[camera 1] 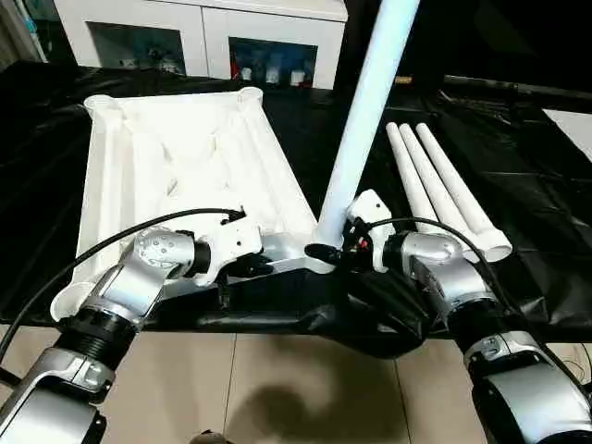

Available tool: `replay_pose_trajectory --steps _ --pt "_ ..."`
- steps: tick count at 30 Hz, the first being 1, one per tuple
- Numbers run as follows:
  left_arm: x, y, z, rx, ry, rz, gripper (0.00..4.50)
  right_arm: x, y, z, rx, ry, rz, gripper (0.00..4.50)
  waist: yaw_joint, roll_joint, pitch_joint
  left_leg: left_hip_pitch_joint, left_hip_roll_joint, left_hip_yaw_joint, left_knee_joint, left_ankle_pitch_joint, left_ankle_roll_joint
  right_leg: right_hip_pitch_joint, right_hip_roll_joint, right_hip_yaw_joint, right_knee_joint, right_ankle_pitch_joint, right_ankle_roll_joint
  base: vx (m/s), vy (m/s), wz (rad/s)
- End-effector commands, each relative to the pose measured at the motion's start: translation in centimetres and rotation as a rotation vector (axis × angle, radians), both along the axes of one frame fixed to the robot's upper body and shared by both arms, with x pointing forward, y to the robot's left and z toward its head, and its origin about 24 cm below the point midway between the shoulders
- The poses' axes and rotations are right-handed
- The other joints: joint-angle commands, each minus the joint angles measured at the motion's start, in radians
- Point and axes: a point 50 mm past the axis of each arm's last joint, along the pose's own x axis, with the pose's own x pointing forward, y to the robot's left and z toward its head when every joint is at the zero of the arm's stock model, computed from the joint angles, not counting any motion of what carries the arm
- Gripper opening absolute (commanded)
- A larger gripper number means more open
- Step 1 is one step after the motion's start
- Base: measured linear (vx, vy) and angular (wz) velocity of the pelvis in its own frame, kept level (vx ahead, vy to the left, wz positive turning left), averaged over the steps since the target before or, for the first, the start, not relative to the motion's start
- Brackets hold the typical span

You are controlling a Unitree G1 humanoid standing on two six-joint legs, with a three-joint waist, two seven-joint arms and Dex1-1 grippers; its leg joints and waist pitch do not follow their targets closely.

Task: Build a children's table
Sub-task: Rotate leg to tighten

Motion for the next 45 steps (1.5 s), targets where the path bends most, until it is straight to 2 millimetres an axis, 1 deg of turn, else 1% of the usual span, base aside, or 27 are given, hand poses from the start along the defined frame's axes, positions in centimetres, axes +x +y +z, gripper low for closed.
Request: replay_pose_trajectory --steps 1,6,9,12,13,14,15,17,19,20,21,22,25,26,27,29,31,32,33,35,36,38,40,41,42,43,45 --pt "-0.4 -1.0 0.6 -0.019 -0.015 -0.083 0.00 -0.4 -0.5 -0.6 -0.017 0.009 -0.005 2.75 -0.003 0.013 -0.065 0.014 0.031 -0.002 -0.050 -0.013 0.078 0.059 -0.080 0.054 -0.049 0.258 -0.256 0.000 0.000 0.00" --pt "-0.4 -0.8 0.4 -0.011 -0.004 -0.080 0.00 -0.6 -0.8 -1.4 -0.017 0.042 -0.038 2.72 -0.003 0.013 -0.065 0.014 0.031 -0.002 -0.050 -0.020 0.076 0.058 -0.080 0.055 -0.049 0.247 -0.256 0.000 0.000 0.00" --pt "0.1 -0.9 0.0 -0.013 0.000 -0.014 0.00 -0.3 -1.2 -2.5 0.005 0.094 -0.192 2.72 -0.005 0.015 -0.062 0.016 0.033 -0.002 -0.052 -0.035 0.066 0.055 -0.081 0.056 -0.051 0.220 -0.257 0.000 0.000 0.00" --pt "0.9 -1.5 -0.5 -0.042 0.024 0.101 0.00 0.0 -1.1 -3.7 0.022 0.146 -0.385 2.72 -0.009 0.018 -0.057 0.021 0.035 -0.002 -0.059 -0.085 0.027 0.050 -0.083 0.057 -0.059 0.128 -0.254 0.000 0.000 0.00" --pt "0.9 -1.6 -0.5 -0.043 0.027 0.108 0.00 0.0 -1.1 -3.8 0.023 0.149 -0.397 2.72 -0.009 0.018 -0.056 0.023 0.035 -0.003 -0.062 -0.117 0.007 0.050 -0.085 0.056 -0.065 0.067 -0.248 0.000 0.000 0.00" --pt "1.0 -1.6 -0.5 -0.042 0.027 0.111 0.00 0.0 -1.0 -3.8 0.024 0.150 -0.402 2.72 -0.009 0.017 -0.056 0.021 0.034 -0.005 -0.063 -0.128 0.001 0.053 -0.086 0.055 -0.066 0.043 -0.244 0.000 0.000 0.00" --pt "1.7 -2.2 -1.0 -0.020 0.021 0.200 0.00 0.3 -0.6 -4.4 0.044 0.190 -0.550 2.72 -0.011 0.024 -0.056 0.021 0.034 -0.004 -0.063 -0.141 -0.010 0.050 -0.087 0.058 -0.068 0.024 -0.234 0.000 0.000 0.00" --pt "2.3 -2.8 -1.4 -0.019 0.020 0.299 0.00 0.5 0.0 -4.7 0.048 0.213 -0.648 2.72 -0.014 0.021 -0.049 0.028 0.033 -0.004 -0.069 -0.205 -0.035 0.043 -0.087 0.059 -0.081 -0.089 -0.217 0.000 0.000 0.00" --pt "2.7 -3.2 -1.5 -0.025 0.022 0.350 0.00 0.6 0.3 -4.8 0.044 0.222 -0.689 2.72 -0.012 0.019 -0.045 0.030 0.032 -0.005 -0.069 -0.244 -0.042 0.039 -0.090 0.062 -0.092 -0.172 -0.195 0.000 0.000 0.00" --pt "3.1 -4.1 -1.6 -0.023 0.013 0.417 0.00 0.7 1.0 -4.9 0.043 0.244 -0.759 2.72 -0.011 0.016 -0.045 0.032 0.032 -0.006 -0.071 -0.261 -0.047 0.036 -0.089 0.061 -0.097 -0.206 -0.181 0.000 0.000 0.00" --pt "3.2 -4.6 -1.7 -0.020 0.009 0.426 0.00 0.7 1.4 -4.9 0.047 0.254 -0.785 2.72 -0.009 0.017 -0.045 0.037 0.033 -0.006 -0.071 -0.268 -0.050 0.033 -0.089 0.062 -0.097 -0.219 -0.177 0.000 0.000 0.00" --pt "3.3 -5.0 -1.7 -0.017 0.005 0.432 0.00 0.8 1.8 -4.9 0.051 0.265 -0.808 2.72 -0.008 0.010 -0.046 0.038 0.034 -0.007 -0.071 -0.271 -0.048 0.032 -0.090 0.061 -0.099 -0.228 -0.172 0.000 0.000 0.00" --pt "3.5 -5.5 -1.6 0.019 -0.027 0.421 0.00 1.0 2.7 -4.5 0.055 0.268 -0.824 2.72 -0.005 0.018 -0.050 0.026 0.033 -0.010 -0.073 -0.233 -0.040 0.037 -0.090 0.060 -0.092 -0.160 -0.155 0.000 0.000 0.00" --pt "3.5 -5.5 -1.6 0.027 -0.036 0.412 0.00 1.1 3.0 -4.3 0.053 0.263 -0.820 2.72 -0.007 0.015 -0.052 0.022 0.032 -0.009 -0.072 -0.209 -0.036 0.040 -0.087 0.060 -0.087 -0.110 -0.156 0.000 0.000 0.00" --pt "3.5 -5.6 -1.5 0.034 -0.047 0.401 0.00 1.2 3.3 -4.1 0.052 0.258 -0.814 2.72 -0.005 0.020 -0.053 0.022 0.031 -0.010 -0.071 -0.201 -0.034 0.040 -0.088 0.059 -0.085 -0.091 -0.159 0.000 0.000 0.00" --pt "3.5 -5.4 -1.5 0.041 -0.051 0.391 0.00 1.4 3.6 -3.8 0.055 0.244 -0.798 2.72 -0.006 0.019 -0.054 0.020 0.030 -0.007 -0.069 -0.179 -0.026 0.043 -0.086 0.059 -0.081 -0.030 -0.168 0.000 0.000 0.00" --pt "3.5 -5.1 -1.5 0.053 -0.058 0.388 0.00 1.6 4.1 -3.3 0.093 0.236 -0.774 2.72 -0.007 0.018 -0.053 0.021 0.030 -0.007 -0.070 -0.188 -0.025 0.042 -0.086 0.058 -0.082 -0.038 -0.171 0.000 0.000 0.00" --pt "3.5 -5.0 -1.4 0.055 -0.064 0.380 0.00 1.7 4.5 -2.9 0.124 0.228 -0.747 2.72 -0.007 0.018 -0.051 0.021 0.030 -0.007 -0.070 -0.209 -0.026 0.041 -0.087 0.059 -0.086 -0.073 -0.171 0.000 0.000 0.00" --pt "3.4 -4.8 -1.4 0.059 -0.068 0.372 0.00 1.8 4.7 -2.6 0.145 0.215 -0.724 2.72 -0.007 0.021 -0.052 0.022 0.031 -0.007 -0.071 -0.214 -0.027 0.040 -0.088 0.059 -0.086 -0.081 -0.171 0.000 0.000 0.00" --pt "3.3 -4.7 -1.3 0.058 -0.072 0.349 0.00 2.0 4.8 -2.1 0.178 0.200 -0.694 3.42 -0.007 0.019 -0.053 0.021 0.032 -0.007 -0.071 -0.209 -0.024 0.040 -0.088 0.060 -0.086 -0.075 -0.173 0.000 0.000 0.00" --pt "3.2 -4.7 -1.3 0.053 -0.064 0.335 0.00 2.1 4.9 -1.8 0.199 0.199 -0.679 3.42 -0.007 0.019 -0.053 0.019 0.032 -0.007 -0.070 -0.206 -0.020 0.042 -0.089 0.060 -0.085 -0.067 -0.175 0.000 0.000 0.00" --pt "2.7 -4.5 -1.3 0.050 -0.059 0.263 0.00 2.4 4.5 -1.2 0.207 0.164 -0.655 3.43 -0.016 0.018 -0.056 0.009 0.031 -0.009 -0.070 -0.166 -0.008 0.049 -0.087 0.058 -0.079 -0.020 -0.183 0.000 0.000 0.00" --pt "2.7 -4.0 -1.2 0.054 -0.056 0.257 0.00 2.6 4.3 -0.8 0.204 0.142 -0.622 3.53 -0.018 0.020 -0.060 0.013 0.031 -0.006 -0.065 -0.120 0.006 0.048 -0.085 0.058 -0.071 0.059 -0.201 0.000 0.000 0.00" --pt "2.7 -3.9 -1.2 0.053 -0.056 0.254 0.00 2.7 4.1 -0.7 0.202 0.135 -0.612 3.73 -0.019 0.020 -0.059 0.011 0.030 -0.005 -0.063 -0.101 0.014 0.050 -0.084 0.057 -0.068 0.092 -0.214 0.000 0.000 0.00" --pt "2.5 -3.5 -1.1 0.044 -0.044 0.241 0.00 2.7 3.7 -0.3 0.190 0.111 -0.560 3.73 -0.020 0.017 -0.060 0.012 0.030 -0.004 -0.062 -0.093 0.019 0.051 -0.082 0.056 -0.068 0.105 -0.218 0.000 0.000 0.00" --pt "2.4 -3.4 -1.0 0.035 -0.039 0.226 0.00 2.8 3.4 -0.2 0.181 0.099 -0.537 3.73 -0.022 0.019 -0.061 0.009 0.029 -0.004 -0.061 -0.078 0.028 0.053 -0.083 0.055 -0.064 0.128 -0.227 0.000 0.000 0.00" --pt "1.9 -3.2 -0.7 -0.007 -0.029 0.149 0.00 2.7 2.6 0.0 0.148 0.065 -0.447 3.73 -0.026 0.020 -0.063 0.010 0.030 -0.003 -0.058 -0.060 0.042 0.052 -0.082 0.055 -0.061 0.166 -0.242 0.000 0.000 0.00"
